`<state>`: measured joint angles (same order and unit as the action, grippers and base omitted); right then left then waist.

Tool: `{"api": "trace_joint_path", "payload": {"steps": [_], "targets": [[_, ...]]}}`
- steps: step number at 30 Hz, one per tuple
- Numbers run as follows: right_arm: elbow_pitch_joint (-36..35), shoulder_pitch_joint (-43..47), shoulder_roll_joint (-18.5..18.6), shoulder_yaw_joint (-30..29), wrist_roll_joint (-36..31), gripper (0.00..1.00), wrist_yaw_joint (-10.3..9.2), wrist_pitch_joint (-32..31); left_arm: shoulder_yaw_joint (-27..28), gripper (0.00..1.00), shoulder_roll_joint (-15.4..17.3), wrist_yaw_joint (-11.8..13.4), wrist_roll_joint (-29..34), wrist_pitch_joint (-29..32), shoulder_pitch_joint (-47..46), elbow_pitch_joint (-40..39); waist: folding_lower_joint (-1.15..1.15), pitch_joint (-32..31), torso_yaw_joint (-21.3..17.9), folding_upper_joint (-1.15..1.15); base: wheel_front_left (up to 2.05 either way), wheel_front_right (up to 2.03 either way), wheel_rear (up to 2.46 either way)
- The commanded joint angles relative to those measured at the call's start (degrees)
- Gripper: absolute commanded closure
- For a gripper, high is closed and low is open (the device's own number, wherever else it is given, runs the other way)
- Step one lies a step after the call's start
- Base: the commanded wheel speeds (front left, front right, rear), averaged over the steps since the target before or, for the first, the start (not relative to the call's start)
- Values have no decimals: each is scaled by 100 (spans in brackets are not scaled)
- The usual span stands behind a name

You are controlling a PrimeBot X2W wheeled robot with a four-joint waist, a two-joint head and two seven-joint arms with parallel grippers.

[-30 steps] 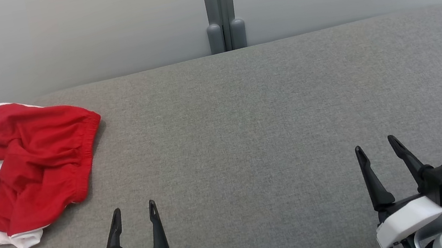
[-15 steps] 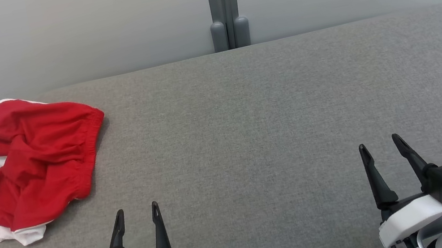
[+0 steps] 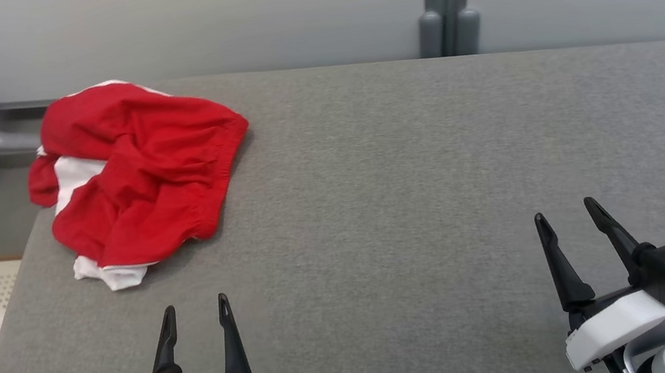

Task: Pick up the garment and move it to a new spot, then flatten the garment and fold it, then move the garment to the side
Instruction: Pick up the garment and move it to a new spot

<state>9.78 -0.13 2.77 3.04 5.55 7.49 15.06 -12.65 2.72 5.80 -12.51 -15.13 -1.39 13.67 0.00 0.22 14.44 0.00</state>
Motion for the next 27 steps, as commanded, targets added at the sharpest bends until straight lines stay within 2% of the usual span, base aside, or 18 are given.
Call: {"api": "trace_joint_path", "payload": {"steps": [1, 10, 22, 27], "targets": [[-9, -35, 19, 20, 31, 0, 0, 18, 35, 0, 29, -19, 69, -4, -55, -3, 0, 42, 718, 0, 0, 0, 0], [16, -59, 20, 123, 94, 0, 0, 18, 58, 0, 29, -47, 77, -4, 5, -27, 0, 9, 1459, 0, 0, 0, 0], [91, -208, 21, 331, -18, 0, 0, 19, 142, 0, 28, 72, 12, -4, 152, -210, 0, 101, 1536, 0, 0, 0, 0], [70, -135, 22, 295, -26, 0, 0, 18, 115, 0, 28, 14, 104, -4, 182, -177, 0, 106, 1540, 0, 0, 0, 0]]}}
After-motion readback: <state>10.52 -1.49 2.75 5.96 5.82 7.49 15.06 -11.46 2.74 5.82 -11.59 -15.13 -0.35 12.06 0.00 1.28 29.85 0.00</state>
